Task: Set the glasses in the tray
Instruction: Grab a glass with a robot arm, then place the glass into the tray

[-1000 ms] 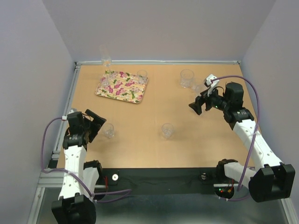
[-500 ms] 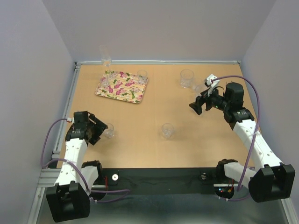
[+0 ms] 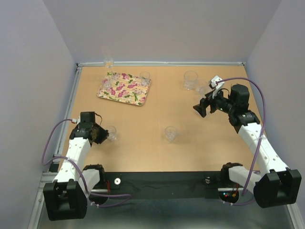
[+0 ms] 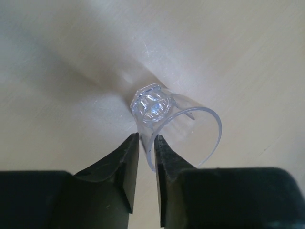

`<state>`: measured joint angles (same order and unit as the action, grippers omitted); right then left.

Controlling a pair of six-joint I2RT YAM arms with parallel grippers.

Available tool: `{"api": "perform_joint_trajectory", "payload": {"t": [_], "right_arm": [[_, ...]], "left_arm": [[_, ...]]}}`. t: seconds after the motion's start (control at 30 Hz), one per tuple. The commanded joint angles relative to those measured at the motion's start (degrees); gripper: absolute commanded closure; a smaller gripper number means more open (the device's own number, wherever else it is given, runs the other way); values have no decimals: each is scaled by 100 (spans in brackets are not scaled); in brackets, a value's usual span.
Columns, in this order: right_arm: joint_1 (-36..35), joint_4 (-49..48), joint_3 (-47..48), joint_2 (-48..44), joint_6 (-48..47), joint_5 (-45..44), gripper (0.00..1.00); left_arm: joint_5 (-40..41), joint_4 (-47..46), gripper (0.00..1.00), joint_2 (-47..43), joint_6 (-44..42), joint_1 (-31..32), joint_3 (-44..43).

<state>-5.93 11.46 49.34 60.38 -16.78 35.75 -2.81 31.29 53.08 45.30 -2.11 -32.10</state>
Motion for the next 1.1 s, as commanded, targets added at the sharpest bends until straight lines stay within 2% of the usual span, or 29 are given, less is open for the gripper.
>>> {"api": "perform_joint_trajectory", "payload": {"t": [0.0, 0.03, 0.07, 0.1, 0.2, 0.4, 0.5, 0.57, 0.63, 0.87, 1.07], "right_arm": [[57, -320, -56, -149, -45, -41, 0], [66, -312, -48, -158, -45, -33, 0], [66, -311, -56, -158, -36, -33, 0], [66, -311, -56, -158, -36, -33, 0], [75, -311, -56, -167, -36, -41, 0], [84, -320, -65, -176, -36, -41, 0], [101, -320, -65, -193, -36, -15, 0], [92, -320, -65, -176, -36, -15, 0], [92, -329, -74, -176, -36, -15, 0], [101, -320, -74, -176, -36, -24, 0], [110, -320, -74, -158, -54, -59, 0]], "left_arm": [[237, 44, 81, 27, -3, 79, -288], [237, 35, 87, 36, -30, 79, -332], [237, 18, 87, 36, -47, 88, -332], [237, 18, 92, 62, -126, 97, -402], [465, -35, 100, 132, -302, 114, -612], [422, -561, 100, 18, -1259, 184, -1000], [-192, -1255, 100, -87, -2030, 193, -1027], [-675, -1835, 100, -131, -2287, 193, -1035], [-826, -2143, 100, -9, -2490, 193, -1114], [-247, -2364, 100, 1553, -3114, 887, -2300], [166, -2540, 100, 2460, -3194, 1046, -3205]]}}
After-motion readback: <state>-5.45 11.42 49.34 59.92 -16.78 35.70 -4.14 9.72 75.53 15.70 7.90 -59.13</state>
